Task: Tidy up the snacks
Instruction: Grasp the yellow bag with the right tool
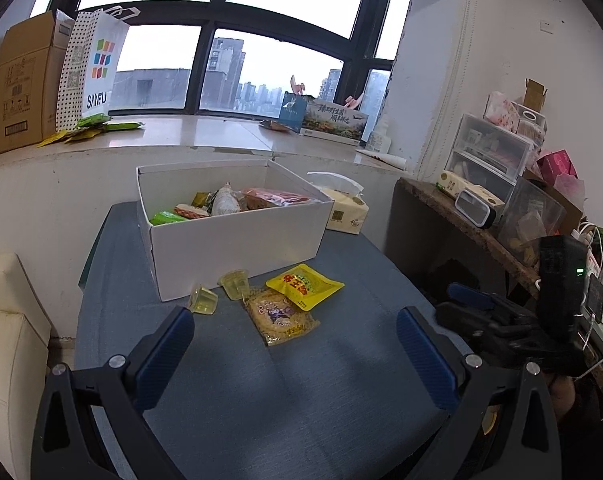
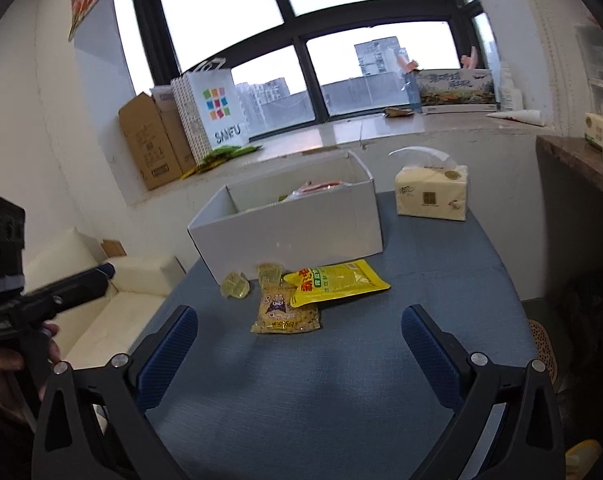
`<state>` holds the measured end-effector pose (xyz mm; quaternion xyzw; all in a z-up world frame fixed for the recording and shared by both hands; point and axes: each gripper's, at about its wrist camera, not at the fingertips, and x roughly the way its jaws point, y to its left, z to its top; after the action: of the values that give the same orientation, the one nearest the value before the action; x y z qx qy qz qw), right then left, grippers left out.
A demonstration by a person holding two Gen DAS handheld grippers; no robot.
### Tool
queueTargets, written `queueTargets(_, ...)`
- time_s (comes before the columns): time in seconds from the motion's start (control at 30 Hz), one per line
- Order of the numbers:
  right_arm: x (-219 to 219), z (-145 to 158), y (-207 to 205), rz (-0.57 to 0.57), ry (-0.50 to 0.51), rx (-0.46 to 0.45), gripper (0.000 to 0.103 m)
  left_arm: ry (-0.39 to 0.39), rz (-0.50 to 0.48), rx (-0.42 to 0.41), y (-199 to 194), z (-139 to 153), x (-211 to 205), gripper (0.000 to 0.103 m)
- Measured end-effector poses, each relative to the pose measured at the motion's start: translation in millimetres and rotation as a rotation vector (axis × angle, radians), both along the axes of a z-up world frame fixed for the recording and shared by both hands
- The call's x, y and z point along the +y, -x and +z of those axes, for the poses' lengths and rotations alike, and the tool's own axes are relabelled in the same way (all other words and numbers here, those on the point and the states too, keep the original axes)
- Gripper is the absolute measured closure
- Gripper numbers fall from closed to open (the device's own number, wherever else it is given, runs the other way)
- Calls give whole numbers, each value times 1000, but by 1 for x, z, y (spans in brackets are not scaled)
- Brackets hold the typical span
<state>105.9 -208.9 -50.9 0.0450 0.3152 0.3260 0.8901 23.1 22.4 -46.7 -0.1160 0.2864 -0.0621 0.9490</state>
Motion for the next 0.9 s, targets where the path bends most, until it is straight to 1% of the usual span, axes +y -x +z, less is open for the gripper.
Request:
queueTargets(0.07,12,-11,-13,12,38,27,0,-1,1,4,0,-2,0,0)
queueTargets(0.13,20,-18,-25,24,45,61,0,0,3,5,0,-3,2,0)
queueTargets(0.17,26,-24,-35,29,42,97,0,0,4,5,0,-3,2,0)
queueTargets(0.2,32,-29,-47,23,37,153,0,0,6,6,0,-3,3,0)
queueTargets(0.27,39,-38,-63,27,-40,222,0,1,12,6,1,-4,5,0)
queueTargets(0.3,44,-47,-74,23,-76,279,0,3,14,6,1,-4,6,0)
queueTargets(0.33,47,-53,-80,14,-90,311,0,5,16,3,2,-3,7,0)
queueTargets(0.37,51,-65,-92,-2,-132,362,0,6,18,2,3,-3,9,0)
queueTargets(0.43,56,-77,-104,-28,-174,415,0,9,23,-4,4,-3,12,0)
queueTargets(0.5,64,-91,-117,-43,-192,488,0,13,30,-3,3,-4,16,0)
queueTargets(0.57,72,-104,-127,-54,-214,542,0,19,37,0,3,-7,18,0)
queueTargets(0.67,79,-112,-137,-74,-228,559,0,28,33,6,2,-10,19,0)
queueTargets(0.73,82,-117,-145,-83,-243,601,0,23,36,11,2,-14,21,0)
queueTargets(0.77,82,-120,-149,-98,-269,622,0,22,40,15,0,-15,22,0)
queueTargets(0.87,82,-123,-158,-123,-306,632,1,39,47,18,0,-17,25,0)
queueTargets(0.9,81,-123,-160,-136,-311,639,16,42,47,18,0,-18,27,0)
